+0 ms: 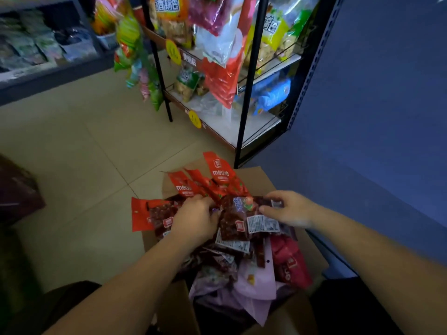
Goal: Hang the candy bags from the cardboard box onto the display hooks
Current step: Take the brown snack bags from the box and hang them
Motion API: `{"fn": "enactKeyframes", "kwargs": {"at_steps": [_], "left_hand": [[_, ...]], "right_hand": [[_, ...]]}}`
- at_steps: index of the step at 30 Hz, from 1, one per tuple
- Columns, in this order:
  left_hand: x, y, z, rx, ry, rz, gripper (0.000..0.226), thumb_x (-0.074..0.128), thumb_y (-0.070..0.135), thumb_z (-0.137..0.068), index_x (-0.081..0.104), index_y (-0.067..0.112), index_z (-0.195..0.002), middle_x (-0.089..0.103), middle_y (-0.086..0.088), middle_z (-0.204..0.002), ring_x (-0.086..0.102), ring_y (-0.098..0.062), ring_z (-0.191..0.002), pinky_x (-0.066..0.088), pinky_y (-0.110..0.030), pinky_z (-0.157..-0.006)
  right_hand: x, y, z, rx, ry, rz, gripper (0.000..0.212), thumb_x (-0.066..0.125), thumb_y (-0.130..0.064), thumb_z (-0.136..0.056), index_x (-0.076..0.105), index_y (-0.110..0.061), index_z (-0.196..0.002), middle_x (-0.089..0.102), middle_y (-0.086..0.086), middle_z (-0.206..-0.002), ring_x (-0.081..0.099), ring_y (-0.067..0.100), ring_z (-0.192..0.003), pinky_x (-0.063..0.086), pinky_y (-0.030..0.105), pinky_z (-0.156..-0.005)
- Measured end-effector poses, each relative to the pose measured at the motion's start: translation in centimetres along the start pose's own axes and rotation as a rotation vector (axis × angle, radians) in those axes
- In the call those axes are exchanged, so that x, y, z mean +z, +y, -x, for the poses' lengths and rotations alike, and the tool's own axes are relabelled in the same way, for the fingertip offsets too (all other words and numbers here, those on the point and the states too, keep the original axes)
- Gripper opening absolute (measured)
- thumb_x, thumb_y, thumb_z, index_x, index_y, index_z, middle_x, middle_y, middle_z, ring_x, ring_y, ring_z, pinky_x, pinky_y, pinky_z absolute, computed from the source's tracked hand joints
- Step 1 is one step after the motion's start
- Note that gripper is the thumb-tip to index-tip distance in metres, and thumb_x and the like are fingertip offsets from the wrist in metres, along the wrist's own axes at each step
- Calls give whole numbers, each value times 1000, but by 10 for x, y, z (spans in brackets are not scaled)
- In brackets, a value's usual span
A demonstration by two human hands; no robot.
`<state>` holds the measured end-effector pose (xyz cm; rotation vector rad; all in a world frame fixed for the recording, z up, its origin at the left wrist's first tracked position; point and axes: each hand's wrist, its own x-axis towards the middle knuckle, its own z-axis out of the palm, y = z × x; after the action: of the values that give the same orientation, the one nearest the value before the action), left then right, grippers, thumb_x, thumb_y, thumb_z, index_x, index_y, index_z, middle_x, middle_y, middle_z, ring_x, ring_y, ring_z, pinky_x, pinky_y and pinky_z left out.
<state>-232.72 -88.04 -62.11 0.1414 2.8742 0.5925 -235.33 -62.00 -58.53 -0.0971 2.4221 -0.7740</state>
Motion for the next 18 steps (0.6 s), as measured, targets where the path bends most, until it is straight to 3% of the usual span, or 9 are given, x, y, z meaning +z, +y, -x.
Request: {"fn": "enactKeyframes", "kwargs": {"at_steps": [3, 5, 7, 9, 13, 14, 16, 18], "left_hand": [[3, -14, 0, -165, -113, -18, 44, 61, 51, -89, 63, 18, -118, 65, -10, -114, 63, -35, -108, 55, -42, -88], [8, -17, 4, -205, -216, -19, 60, 61, 58, -88, 55, 21, -136, 65, -9, -128, 61, -34, -118, 54, -43, -96], [12, -20, 6, -242, -215, 60, 66, 67, 55, -87, 50, 20, -140, 66, -8, -129, 62, -32, -117, 54, -43, -96], [13, -24, 6, -329, -185, 246, 64, 77, 44, -85, 52, 14, -136, 68, -7, -116, 65, -29, -108, 57, -42, -91], [19, -25, 14, -451, -163, 533, 55, 86, 26, -80, 60, 5, -124, 66, -2, -86, 66, -18, -80, 56, -34, -74], [20, -22, 16, -467, -144, 600, 51, 86, 22, -80, 61, 5, -122, 66, -2, -84, 65, -18, -78, 57, -36, -77], [21, -17, 19, -489, -84, 733, 41, 85, 17, -82, 65, 4, -114, 71, -11, -91, 70, -25, -85, 58, -41, -86], [20, -16, 22, -483, -36, 824, 26, 85, 23, -83, 68, 11, -97, 75, -18, -97, 75, -30, -92, 60, -42, -86]], "right_hand": [[22, 22, -10, 36, 107, 57, 60, 61, -59, -95, 56, -27, -145, 52, 3, -144, 51, 23, -134, 41, 33, -108], [32, 27, -14, 78, 90, -68, 64, 61, -62, -94, 50, -32, -150, 41, 1, -156, 44, 23, -142, 36, 35, -117], [41, 28, -20, 87, 66, -194, 75, 66, -71, -84, 51, -35, -149, 39, -3, -160, 45, 19, -143, 35, 33, -118], [51, 33, -26, 98, 67, -167, 91, 69, -83, -70, 53, -37, -146, 41, -1, -157, 48, 18, -139, 39, 36, -117], [48, 26, -27, 128, 36, -107, 69, 84, -65, -69, 64, -32, -127, 42, 2, -134, 56, 19, -122, 45, 38, -112], [46, 23, -25, 135, 24, -102, 64, 85, -65, -68, 66, -32, -120, 42, 2, -132, 56, 17, -117, 46, 37, -110], [45, 20, -25, 152, 21, -72, 71, 77, -84, -56, 66, -39, -109, 44, 2, -131, 56, 17, -114, 48, 38, -106], [46, 15, -26, 151, 14, -36, 79, 63, -95, -54, 65, -41, -111, 48, 1, -133, 56, 19, -119, 48, 39, -105]]}}
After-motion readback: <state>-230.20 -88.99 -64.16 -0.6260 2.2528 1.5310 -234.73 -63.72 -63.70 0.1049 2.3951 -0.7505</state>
